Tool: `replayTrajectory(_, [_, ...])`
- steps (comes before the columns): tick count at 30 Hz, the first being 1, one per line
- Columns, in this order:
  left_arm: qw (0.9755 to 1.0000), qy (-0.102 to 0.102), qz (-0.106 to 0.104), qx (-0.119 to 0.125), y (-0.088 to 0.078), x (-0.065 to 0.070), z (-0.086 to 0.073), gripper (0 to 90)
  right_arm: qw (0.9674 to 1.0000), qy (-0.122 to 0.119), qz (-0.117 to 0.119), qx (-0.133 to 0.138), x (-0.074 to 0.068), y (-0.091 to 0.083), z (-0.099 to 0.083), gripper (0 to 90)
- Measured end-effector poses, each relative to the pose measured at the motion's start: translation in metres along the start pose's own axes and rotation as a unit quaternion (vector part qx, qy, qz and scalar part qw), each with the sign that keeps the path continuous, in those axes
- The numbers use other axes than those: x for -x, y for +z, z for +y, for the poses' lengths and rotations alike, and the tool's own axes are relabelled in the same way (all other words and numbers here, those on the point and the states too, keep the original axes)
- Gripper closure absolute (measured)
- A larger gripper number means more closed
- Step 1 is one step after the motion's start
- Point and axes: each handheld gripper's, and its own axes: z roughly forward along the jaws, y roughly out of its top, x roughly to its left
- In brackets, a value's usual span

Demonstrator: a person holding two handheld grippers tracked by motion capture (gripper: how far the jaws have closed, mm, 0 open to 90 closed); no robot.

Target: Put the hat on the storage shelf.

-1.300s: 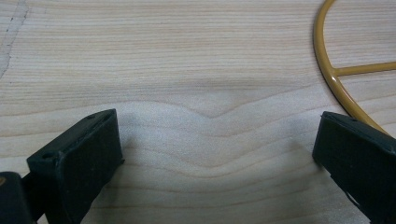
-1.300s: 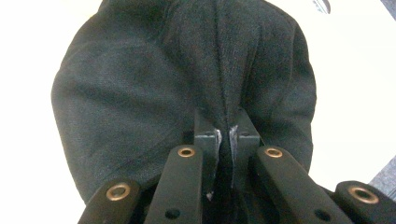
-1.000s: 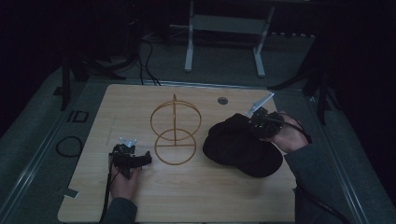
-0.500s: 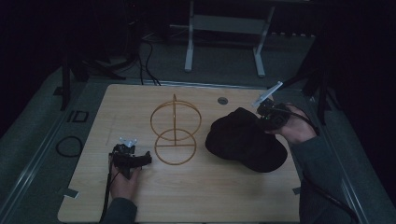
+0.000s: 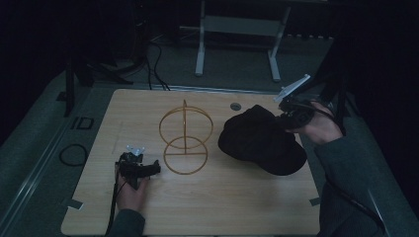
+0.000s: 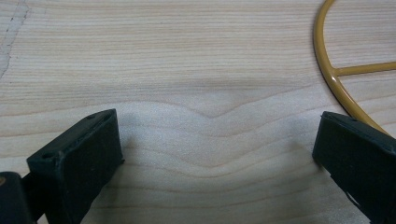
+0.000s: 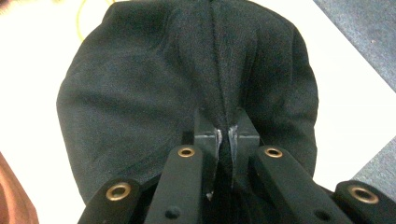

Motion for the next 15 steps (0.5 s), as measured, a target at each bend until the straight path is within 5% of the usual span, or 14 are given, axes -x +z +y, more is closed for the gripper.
replayTrajectory(15, [1.0000, -0.001, 0.000, 0.001, 0.000, 0.000, 0.000, 0.8, 0.9992, 0.013, 0.005, 0.037, 0.012, -0.022, 0.006, 85.0])
